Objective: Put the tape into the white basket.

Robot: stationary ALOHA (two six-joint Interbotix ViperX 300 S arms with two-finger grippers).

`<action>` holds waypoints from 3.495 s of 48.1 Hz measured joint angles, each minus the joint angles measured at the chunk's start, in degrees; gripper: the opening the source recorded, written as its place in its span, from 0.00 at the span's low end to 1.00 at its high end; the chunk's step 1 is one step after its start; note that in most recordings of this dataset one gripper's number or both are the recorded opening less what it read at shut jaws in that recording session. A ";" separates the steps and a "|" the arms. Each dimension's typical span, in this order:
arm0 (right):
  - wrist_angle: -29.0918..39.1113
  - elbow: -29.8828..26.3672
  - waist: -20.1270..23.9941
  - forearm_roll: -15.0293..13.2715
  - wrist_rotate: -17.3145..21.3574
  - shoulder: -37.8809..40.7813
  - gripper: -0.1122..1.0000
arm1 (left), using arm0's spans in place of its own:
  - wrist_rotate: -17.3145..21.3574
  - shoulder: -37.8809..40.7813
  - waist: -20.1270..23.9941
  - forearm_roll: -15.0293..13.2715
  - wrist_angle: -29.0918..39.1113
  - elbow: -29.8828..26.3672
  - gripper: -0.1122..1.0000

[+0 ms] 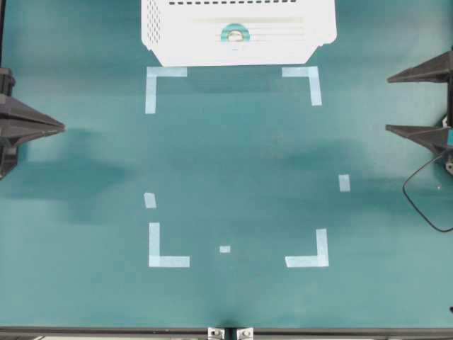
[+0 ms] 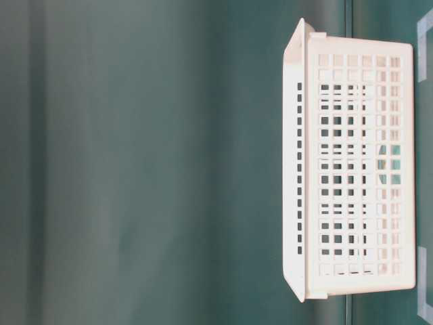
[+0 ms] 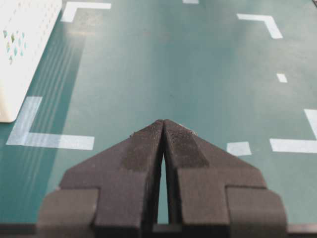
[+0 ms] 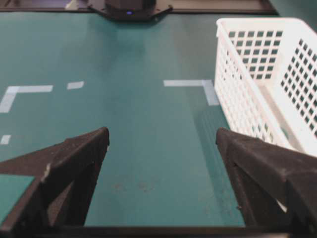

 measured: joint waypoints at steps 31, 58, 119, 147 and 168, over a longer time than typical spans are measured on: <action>3.52 8.35 0.00 -1.41 0.62 -1.14 0.99 | 0.00 0.00 0.09 0.00 0.00 0.00 0.01; 3.52 10.11 0.00 -8.70 0.62 -1.14 0.99 | 0.00 0.00 0.09 0.00 0.00 0.00 0.01; 2.99 10.81 0.00 -13.18 10.20 -1.58 0.99 | 0.00 0.00 0.00 0.00 0.00 0.00 0.01; 2.99 10.81 0.00 -13.36 10.11 -1.76 0.99 | 0.00 0.00 0.00 0.00 0.00 0.00 0.01; 3.08 10.81 0.00 -13.45 10.11 -1.76 0.99 | 0.00 0.00 0.00 0.00 0.00 0.00 0.01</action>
